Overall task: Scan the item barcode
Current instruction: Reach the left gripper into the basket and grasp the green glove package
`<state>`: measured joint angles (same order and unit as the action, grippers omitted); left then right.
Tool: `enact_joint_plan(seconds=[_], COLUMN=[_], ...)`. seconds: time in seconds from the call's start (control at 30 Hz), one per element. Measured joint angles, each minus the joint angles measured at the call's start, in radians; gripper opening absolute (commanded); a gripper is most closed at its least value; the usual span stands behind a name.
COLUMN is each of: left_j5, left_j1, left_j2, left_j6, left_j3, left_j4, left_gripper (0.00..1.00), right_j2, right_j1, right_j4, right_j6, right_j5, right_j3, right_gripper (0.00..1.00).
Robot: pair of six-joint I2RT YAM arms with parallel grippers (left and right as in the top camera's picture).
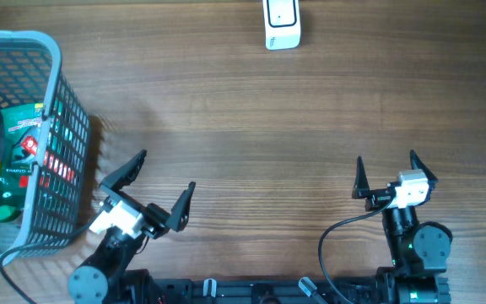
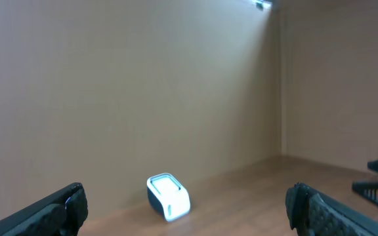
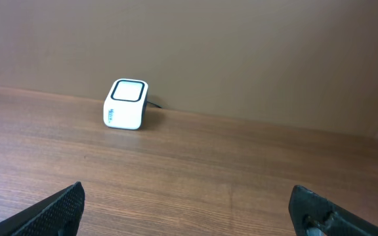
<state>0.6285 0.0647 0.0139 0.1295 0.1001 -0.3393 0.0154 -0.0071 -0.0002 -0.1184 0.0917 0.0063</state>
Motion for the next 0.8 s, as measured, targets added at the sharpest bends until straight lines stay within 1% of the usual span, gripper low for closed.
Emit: enact_joint_plan(seconds=[0.13,0.27,0.33,0.37,0.5,0.63,0.7,0.77,0.8], left_j5=[0.005,-0.039,-0.056,-0.064,-0.091,-0.138,-0.18,-0.226,-0.264], left_j1=[0.0,0.0,0.0,0.0,0.0,0.0,0.0,0.0,0.0], left_j2=[0.014,0.055,0.088,0.125,0.247,0.456,0.576,0.658,0.706], left_j6=[0.003,0.002,0.0,-0.002,-0.006,-0.012,-0.013,-0.016,-0.016], left_j3=[0.046,0.1,0.151,0.209,0.362,0.589,0.75,0.872,0.956], left_j4=[-0.006,-0.007,-0.01,-0.008,0.061,0.213,0.361,0.498,0.609], left_gripper=[1.0,1.0,1.0,1.0,1.0,1.0,1.0,1.0,1.0], right_j2=[0.0,0.0,0.0,0.0,0.0,0.0,0.0,0.0,0.0], right_j1=[0.0,0.0,0.0,0.0,0.0,0.0,0.0,0.0,0.0], right_j4=[0.0,0.0,0.0,0.0,-0.001,0.0,0.0,0.0,0.0], right_j6=[0.0,0.0,0.0,0.0,0.0,0.0,0.0,0.0,0.0], right_j5=[0.0,0.0,0.0,0.0,0.0,-0.001,-0.003,-0.004,-0.004], right_j3=[0.0,0.0,0.0,0.0,0.0,0.0,0.0,0.0,0.0], right_gripper=[1.0,1.0,1.0,1.0,1.0,1.0,1.0,1.0,1.0])
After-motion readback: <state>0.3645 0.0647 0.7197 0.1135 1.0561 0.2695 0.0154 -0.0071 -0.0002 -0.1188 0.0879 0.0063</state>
